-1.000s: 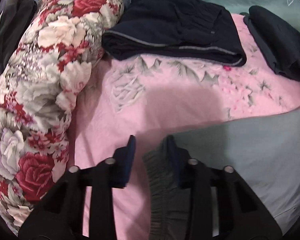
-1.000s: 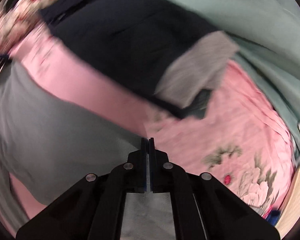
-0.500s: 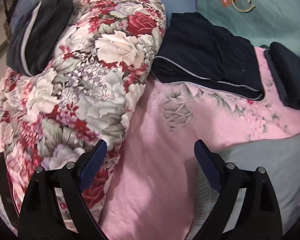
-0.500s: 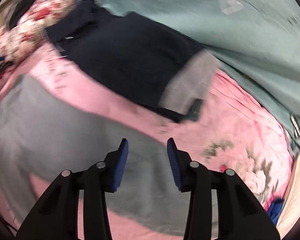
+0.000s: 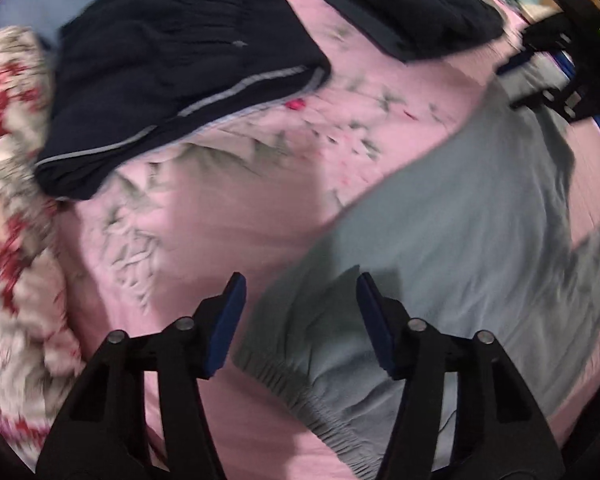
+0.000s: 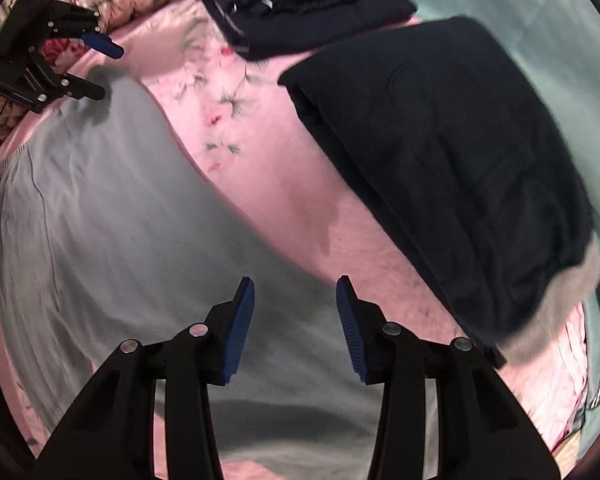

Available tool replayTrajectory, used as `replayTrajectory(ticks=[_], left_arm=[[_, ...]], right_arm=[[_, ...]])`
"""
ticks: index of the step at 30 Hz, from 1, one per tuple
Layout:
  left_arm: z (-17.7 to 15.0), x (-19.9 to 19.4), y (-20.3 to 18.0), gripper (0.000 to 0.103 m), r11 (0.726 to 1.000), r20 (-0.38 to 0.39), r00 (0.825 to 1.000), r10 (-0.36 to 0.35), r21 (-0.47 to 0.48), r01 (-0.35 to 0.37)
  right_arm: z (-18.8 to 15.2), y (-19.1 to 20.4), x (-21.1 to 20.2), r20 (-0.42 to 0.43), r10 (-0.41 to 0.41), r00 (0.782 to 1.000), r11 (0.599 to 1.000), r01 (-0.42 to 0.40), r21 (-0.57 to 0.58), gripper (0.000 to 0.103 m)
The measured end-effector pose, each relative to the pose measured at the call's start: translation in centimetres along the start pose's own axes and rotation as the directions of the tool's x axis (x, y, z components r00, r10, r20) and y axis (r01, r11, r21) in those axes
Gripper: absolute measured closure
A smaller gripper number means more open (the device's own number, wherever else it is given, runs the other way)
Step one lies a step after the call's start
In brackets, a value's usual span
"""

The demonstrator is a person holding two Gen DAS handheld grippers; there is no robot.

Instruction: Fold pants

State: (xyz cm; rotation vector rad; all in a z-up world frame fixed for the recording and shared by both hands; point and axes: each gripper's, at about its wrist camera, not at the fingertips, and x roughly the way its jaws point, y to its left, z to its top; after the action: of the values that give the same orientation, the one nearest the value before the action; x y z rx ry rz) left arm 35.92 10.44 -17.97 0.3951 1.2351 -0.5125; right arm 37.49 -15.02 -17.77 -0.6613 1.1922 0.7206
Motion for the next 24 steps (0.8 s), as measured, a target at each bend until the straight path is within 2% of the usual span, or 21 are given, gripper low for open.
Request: replayTrajectory(ticks=[3, 5, 6, 7, 8, 10, 13, 17, 20, 24], left_arm=[[0.4, 0.9, 0.6, 0.056, 0.998, -0.045, 0.998, -0.040, 0.041, 0.042], [0.7, 1.2, 0.8, 0.060, 0.997, -0.050, 0.998, -0.046, 0.066, 0.049], [0.9, 1.2, 0.9, 0.068, 0.996, -0.048, 0.997, -0.053, 0.072, 0.056], [1.1, 1.2, 1.0, 0.081, 0.994, -0.049, 0.996, -0.073, 0.072, 0.076], [1.1, 1.2, 1.1, 0.087, 0.992, -0.056, 0.993, -0.104, 0.069, 0.108], [1.6, 1.4, 1.0, 0.095, 0.989, -0.058, 0.993, -0.105, 0.094, 0.110], [1.3, 0.8, 0.5, 0.096, 0.986, -0.046, 0.995, -0.086, 0.139, 0.092], [1.6, -1.1, -0.2, 0.097, 0.987, 0.002, 0.998, -0.063, 0.146, 0.062], [1.1, -3.9, -1.1, 0.097, 0.985, 0.051, 0.998, -0.046, 0.170, 0.037], [-0.4, -8.5, -2.8, 0.097, 0.976, 0.125, 0.991, -0.040, 0.216, 0.012]], right_arm=[[0.4, -0.5, 1.6, -0.069, -0.008, 0.998, 1.000, 0.006, -0.024, 0.060], [0.5, -1.0, 2.0, -0.077, 0.024, 0.997, 1.000, -0.025, -0.008, 0.060], [0.5, -1.2, 2.0, -0.080, 0.038, 0.996, 0.999, -0.037, 0.008, 0.062], [0.5, -1.3, 2.0, -0.082, 0.055, 0.995, 0.998, -0.053, 0.028, 0.070], [0.5, -1.2, 2.0, -0.086, 0.058, 0.995, 0.998, -0.055, 0.033, 0.075], [0.3, -1.0, 1.7, -0.102, 0.050, 0.994, 0.999, -0.048, 0.022, 0.100], [-0.4, -0.3, 0.4, -0.099, 0.038, 0.994, 0.999, -0.038, 0.002, 0.100], [-1.0, 0.0, -2.5, -0.044, 0.020, 0.999, 1.000, -0.020, 0.013, 0.100], [-1.8, 0.7, -5.7, 0.006, 0.004, 1.000, 1.000, -0.004, 0.005, 0.100], [-4.6, 3.6, -10.7, 0.080, -0.014, 0.997, 1.000, 0.015, -0.018, 0.100]])
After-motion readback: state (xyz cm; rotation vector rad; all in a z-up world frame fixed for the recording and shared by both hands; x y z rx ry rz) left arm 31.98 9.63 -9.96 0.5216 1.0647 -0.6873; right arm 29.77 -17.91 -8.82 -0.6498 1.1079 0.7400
